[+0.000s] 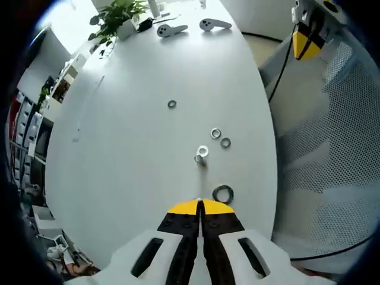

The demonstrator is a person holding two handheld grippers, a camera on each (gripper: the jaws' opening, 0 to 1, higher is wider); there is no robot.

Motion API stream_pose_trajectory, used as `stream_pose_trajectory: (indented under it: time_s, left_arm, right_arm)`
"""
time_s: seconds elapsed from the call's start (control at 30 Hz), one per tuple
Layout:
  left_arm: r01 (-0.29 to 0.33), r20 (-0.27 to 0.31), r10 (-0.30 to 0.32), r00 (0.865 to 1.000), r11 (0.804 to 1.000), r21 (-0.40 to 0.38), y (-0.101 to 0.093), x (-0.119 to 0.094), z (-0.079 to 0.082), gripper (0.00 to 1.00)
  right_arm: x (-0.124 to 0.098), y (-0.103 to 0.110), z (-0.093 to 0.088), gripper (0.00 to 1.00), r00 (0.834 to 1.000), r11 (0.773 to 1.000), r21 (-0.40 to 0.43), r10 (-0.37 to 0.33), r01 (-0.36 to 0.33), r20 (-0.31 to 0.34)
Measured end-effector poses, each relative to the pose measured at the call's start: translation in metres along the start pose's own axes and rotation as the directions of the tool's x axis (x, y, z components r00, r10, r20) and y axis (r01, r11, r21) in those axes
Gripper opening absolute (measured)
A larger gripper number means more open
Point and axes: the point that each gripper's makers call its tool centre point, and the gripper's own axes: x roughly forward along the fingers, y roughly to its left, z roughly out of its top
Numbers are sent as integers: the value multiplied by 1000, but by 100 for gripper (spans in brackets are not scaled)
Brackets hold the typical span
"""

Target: Place the washer onto the threaded stud by aligning its center hole with the stud, sliding it down to the base, and recovering from edge contact or off-axis alignment until the washer reaches the visible bottom stop.

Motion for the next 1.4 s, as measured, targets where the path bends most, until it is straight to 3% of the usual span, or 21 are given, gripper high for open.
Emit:
stream_pose_trajectory:
  time_s: [0.17, 0.57, 0.87, 1.1, 1.4]
  left_arm:
    - [5, 17, -5, 1000, 1000, -3, -15, -5, -3, 0]
    - [13, 45, -12, 999, 999, -33, -28, -4, -12, 9]
    - [57, 40, -57, 998, 998, -2, -44, 16, -17, 13]
    - [67, 20, -67, 998, 998, 9, -45, 32, -28, 15]
    - [74, 6, -74, 997, 997, 28, -42, 49, -29, 15]
  right_arm:
    - [0, 0, 0, 3, 1000, 1000, -2, 0, 0, 1]
    - [0, 0, 0, 3, 1000, 1000, 0, -5, 5, 1]
    - [-1, -1, 0, 3, 1000, 1000, 5, -8, 8, 0]
    - [0, -1, -1, 3, 1000, 1000, 5, -7, 7, -4]
    - [0, -1, -2, 3, 1000, 1000, 7, -3, 3, -12]
